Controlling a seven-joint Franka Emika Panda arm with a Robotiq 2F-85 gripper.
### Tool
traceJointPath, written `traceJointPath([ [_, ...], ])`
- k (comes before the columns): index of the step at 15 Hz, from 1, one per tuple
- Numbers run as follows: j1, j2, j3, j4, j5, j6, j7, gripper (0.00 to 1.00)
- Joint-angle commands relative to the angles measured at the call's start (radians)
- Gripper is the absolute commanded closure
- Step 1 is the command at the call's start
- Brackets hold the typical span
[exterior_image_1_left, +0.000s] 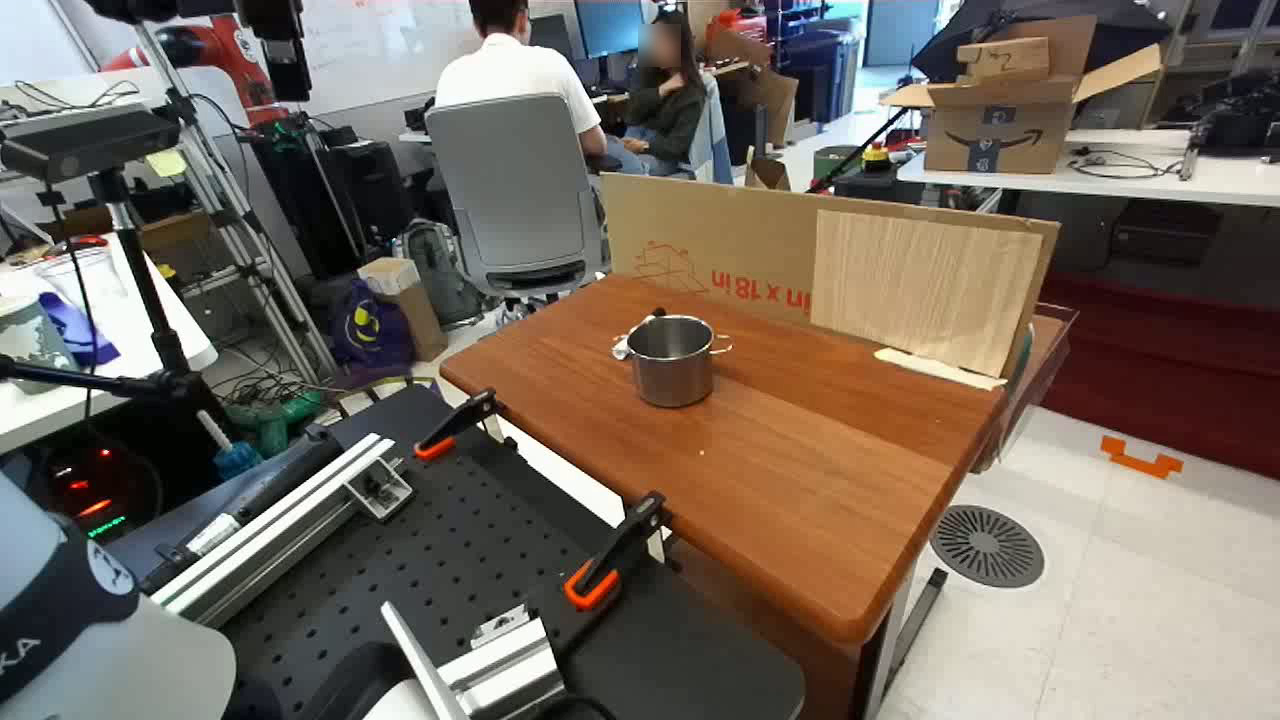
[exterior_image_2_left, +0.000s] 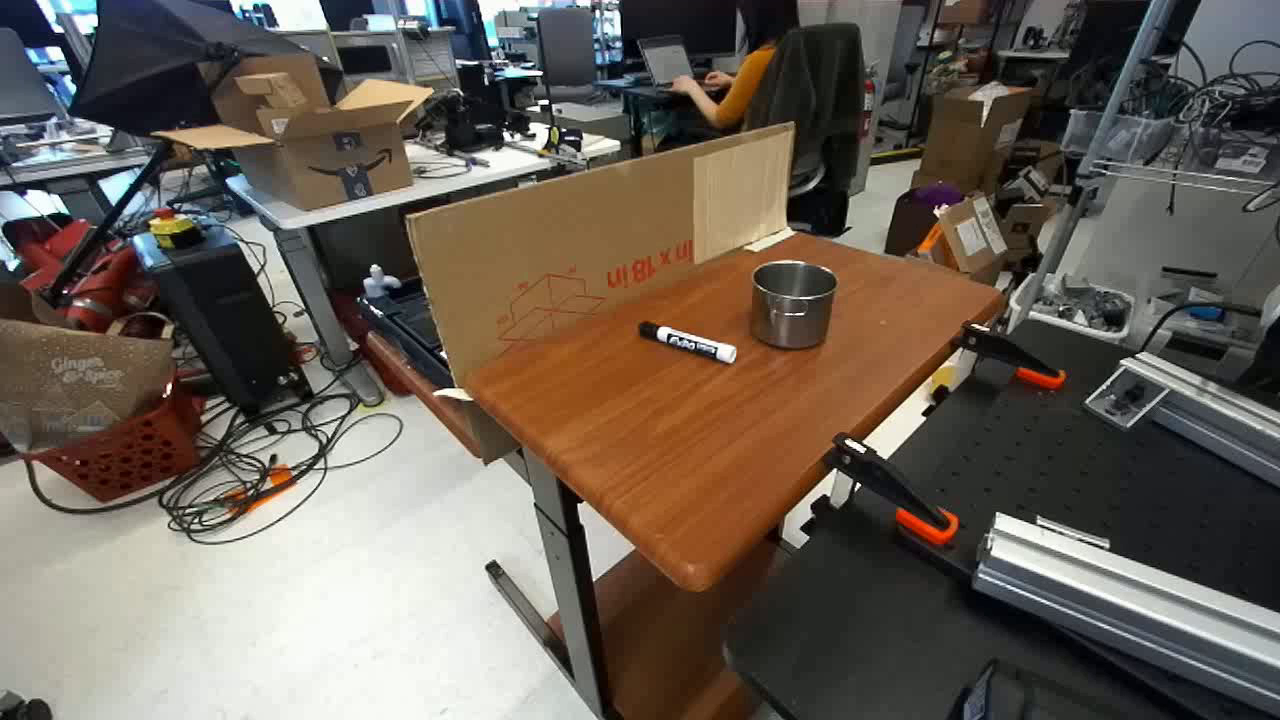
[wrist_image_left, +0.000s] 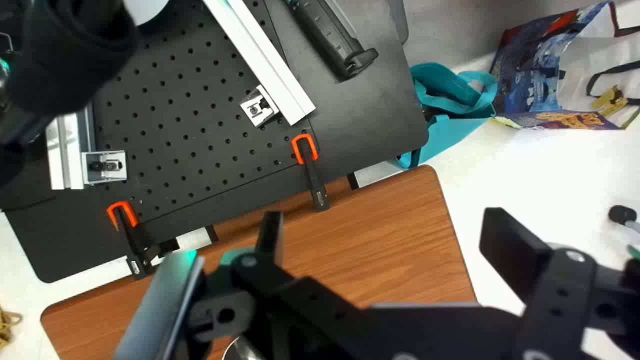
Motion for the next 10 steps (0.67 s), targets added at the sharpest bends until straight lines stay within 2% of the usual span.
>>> traceJointPath([
  [1,-0.007,-0.001,0.005,0.002,0.003,-0.002,-0.003,0.00],
  [10,-0.011,0.016,0.003,0.007,-0.003,0.025,-0.017,0.00],
])
